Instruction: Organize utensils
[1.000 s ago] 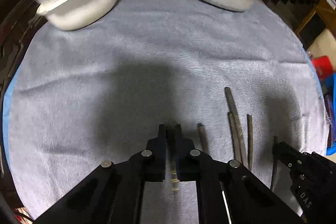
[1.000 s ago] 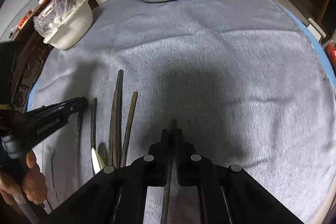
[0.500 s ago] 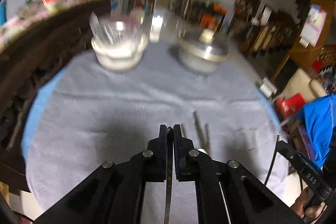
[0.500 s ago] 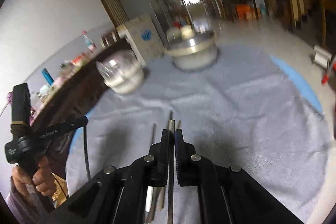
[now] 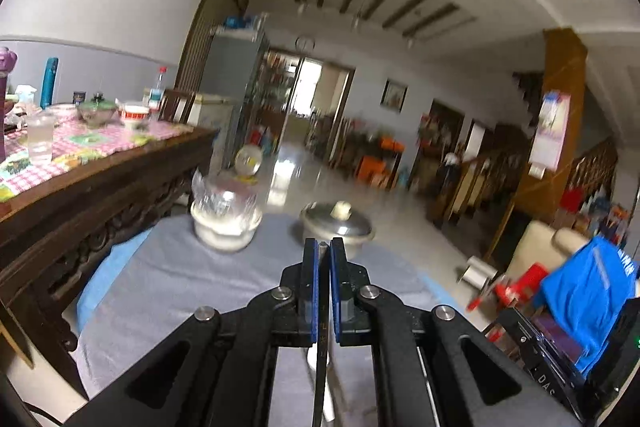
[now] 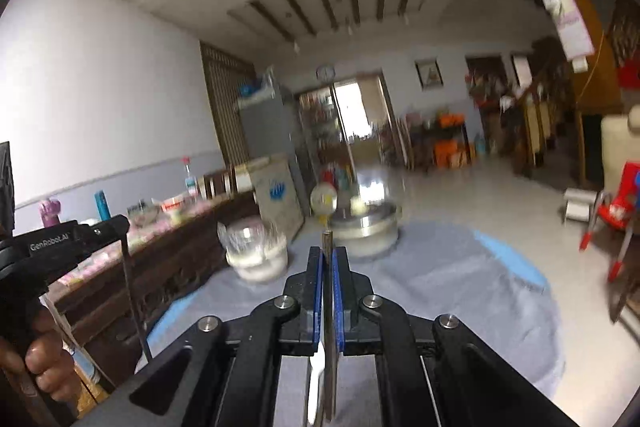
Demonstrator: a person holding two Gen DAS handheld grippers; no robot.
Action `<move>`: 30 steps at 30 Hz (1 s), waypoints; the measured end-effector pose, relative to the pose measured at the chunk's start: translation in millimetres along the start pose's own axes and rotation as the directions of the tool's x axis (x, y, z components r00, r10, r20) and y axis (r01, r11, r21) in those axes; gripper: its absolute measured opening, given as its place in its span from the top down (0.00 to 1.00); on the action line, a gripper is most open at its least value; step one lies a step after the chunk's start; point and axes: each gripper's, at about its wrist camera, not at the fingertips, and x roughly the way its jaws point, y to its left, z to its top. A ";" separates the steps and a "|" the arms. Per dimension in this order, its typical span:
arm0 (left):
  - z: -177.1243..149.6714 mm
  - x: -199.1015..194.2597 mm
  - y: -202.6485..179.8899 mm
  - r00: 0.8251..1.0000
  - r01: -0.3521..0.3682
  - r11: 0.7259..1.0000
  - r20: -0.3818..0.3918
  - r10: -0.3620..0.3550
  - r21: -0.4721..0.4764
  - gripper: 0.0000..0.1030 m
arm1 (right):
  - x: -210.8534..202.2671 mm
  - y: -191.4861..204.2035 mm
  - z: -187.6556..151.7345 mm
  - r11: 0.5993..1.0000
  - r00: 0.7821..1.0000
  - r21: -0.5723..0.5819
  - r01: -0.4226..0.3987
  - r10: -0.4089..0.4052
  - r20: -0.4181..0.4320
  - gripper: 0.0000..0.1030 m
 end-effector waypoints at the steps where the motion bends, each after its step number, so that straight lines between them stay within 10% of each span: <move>1: 3.7 -6.4 -1.7 1.000 0.010 1.000 0.024 -0.010 -0.006 0.95 | -8.5 2.5 3.4 1.000 1.000 -0.003 -0.004 0.004 0.021 0.95; 8: 0.9 -22.5 -9.1 0.994 0.043 0.998 0.104 -0.039 -0.040 0.95 | -52.5 26.5 34.1 0.995 0.988 -0.001 -0.097 0.096 0.120 0.95; 21: -69.9 18.5 5.4 0.995 -0.002 0.996 -0.095 -0.006 -0.086 0.95 | -30.8 43.8 -18.2 0.994 0.987 -0.005 -0.110 0.108 -0.123 0.95; 30: -64.9 10.3 1.2 0.997 -0.007 0.999 -0.071 0.005 -0.038 0.94 | -43.3 36.1 4.4 0.993 0.992 0.022 -0.113 0.114 -0.057 0.95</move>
